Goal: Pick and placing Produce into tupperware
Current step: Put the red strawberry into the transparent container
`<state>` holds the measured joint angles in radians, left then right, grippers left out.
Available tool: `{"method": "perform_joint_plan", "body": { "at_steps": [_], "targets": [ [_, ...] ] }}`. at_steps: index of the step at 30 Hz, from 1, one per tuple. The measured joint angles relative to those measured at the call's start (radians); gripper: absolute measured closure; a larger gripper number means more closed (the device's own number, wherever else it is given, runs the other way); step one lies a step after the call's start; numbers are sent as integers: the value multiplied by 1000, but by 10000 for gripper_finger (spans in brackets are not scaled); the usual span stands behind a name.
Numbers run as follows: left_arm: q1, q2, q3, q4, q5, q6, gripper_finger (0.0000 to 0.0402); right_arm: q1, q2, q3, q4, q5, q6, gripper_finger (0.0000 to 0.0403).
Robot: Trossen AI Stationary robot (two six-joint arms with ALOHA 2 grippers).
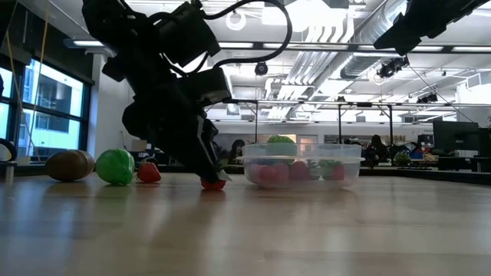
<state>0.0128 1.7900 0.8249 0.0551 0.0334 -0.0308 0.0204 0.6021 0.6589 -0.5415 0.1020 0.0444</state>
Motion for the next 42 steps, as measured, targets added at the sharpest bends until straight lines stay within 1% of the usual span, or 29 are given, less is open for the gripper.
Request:
{"method": "perform_joint_plan", "body": {
  "at_steps": [6,12,15,17,21,27,29,31,37,39,42],
  "targets": [
    [2,-50,0,-6,-12,7,267,0,0,0,0,0,0,373],
    [34,-167,0,-1,-51,48,265,0,0,0,0,0,0,373],
    [41,-213,2,83,-89,93,261,0,0,0,0,0,0,373],
    [40,-220,14,115,-91,122,260,0,0,0,0,0,0,373],
    [39,-188,99,106,-90,165,260,0,0,0,0,0,0,373],
    [40,-77,238,-88,-71,184,259,0,0,0,0,0,0,373],
    [39,-36,270,-110,-65,184,259,0,0,0,0,0,0,373],
    [39,-16,280,-144,-52,183,259,0,0,0,0,0,0,373],
    [39,37,291,-134,-32,161,259,0,0,0,-1,0,0,373],
    [39,43,287,-157,-23,150,259,0,0,0,-1,0,0,373],
    [39,56,290,-142,-23,144,259,0,0,0,-1,0,0,373]
  ]
}}
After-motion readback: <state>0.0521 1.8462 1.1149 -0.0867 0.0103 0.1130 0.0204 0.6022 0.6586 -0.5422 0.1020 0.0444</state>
